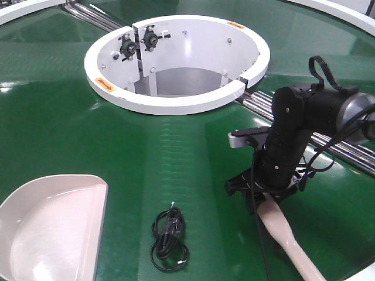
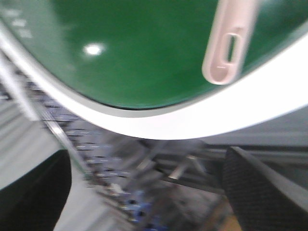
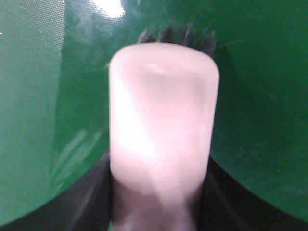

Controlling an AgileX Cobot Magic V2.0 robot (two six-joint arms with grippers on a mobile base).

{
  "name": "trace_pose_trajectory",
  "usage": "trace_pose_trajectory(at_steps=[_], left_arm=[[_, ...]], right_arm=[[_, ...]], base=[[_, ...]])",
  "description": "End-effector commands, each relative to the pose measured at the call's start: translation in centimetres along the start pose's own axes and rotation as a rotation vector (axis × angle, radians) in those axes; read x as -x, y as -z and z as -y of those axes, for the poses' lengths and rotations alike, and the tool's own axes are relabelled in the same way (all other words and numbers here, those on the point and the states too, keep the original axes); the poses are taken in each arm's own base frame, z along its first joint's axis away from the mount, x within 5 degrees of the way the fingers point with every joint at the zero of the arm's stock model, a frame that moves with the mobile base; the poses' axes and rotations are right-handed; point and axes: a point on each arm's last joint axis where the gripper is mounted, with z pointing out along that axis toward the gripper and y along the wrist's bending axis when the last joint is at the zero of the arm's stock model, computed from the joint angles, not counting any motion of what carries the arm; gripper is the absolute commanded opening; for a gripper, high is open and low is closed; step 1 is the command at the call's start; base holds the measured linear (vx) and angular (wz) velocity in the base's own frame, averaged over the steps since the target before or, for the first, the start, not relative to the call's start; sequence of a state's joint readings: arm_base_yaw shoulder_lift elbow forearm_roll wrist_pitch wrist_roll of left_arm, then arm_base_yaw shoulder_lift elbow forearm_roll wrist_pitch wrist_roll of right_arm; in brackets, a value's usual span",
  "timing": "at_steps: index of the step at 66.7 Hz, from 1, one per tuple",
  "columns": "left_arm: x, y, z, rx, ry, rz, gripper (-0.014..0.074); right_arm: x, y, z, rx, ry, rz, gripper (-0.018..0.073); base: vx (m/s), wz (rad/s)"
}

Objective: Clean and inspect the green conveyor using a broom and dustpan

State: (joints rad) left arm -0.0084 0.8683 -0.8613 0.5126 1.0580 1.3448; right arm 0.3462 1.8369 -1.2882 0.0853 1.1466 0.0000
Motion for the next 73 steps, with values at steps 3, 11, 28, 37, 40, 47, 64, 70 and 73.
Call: trace_pose_trajectory(at_steps=[3,11,28,37,40,47,64,70,73], left_arm=[[0.1,-0.7,-1.4,-0.159,0.016,-0.033,0.0589],[0.9,-2.6,-2.4,-0.268,0.004,-0.045,0.0589],[2.9,-6.9,-3.8,-0.409,-0.032,-0.05,0.0589],[3.4,-8.9,-3.7,-0.481,-0.044,-0.061,0.0589],[3.5,-9.4,-3.7,-0.5,-0.038,-0.066,0.0589],[3.3,-10.4,-3.6,-0.53,-0.01,-0.079,0.0589],[2.9,-11.6,-3.6,-0.527,0.075,-0.064,0.0589],[2.8,-12.0,-3.9,-0.536,0.088,-0.065,0.0589],[2.7,-12.0,-4.3,-0.529,0.092,-0.066,0.0589]], right_arm=[[-0.2,2.4,-0.2,0.004,0.004,0.069,-0.0005],[-0.2,2.4,-0.2,0.004,0.004,0.068,-0.0005],[-0.2,2.4,-0.2,0.004,0.004,0.068,-0.0005],[-0.2,2.4,-0.2,0.004,0.004,0.068,-0.0005],[-0.2,2.4,-0.2,0.004,0.004,0.068,-0.0005],[-0.2,2.4,-0.2,0.004,0.004,0.068,-0.0005],[-0.2,2.4,-0.2,0.004,0.004,0.067,-0.0005],[-0.2,2.4,-0.2,0.004,0.004,0.066,-0.0005],[-0.2,2.4,-0.2,0.004,0.004,0.066,-0.0005]], base=[[0.0,0.0],[0.0,0.0],[0.0,0.0],[0.0,0.0],[0.0,0.0],[0.0,0.0],[0.0,0.0],[0.0,0.0],[0.0,0.0]])
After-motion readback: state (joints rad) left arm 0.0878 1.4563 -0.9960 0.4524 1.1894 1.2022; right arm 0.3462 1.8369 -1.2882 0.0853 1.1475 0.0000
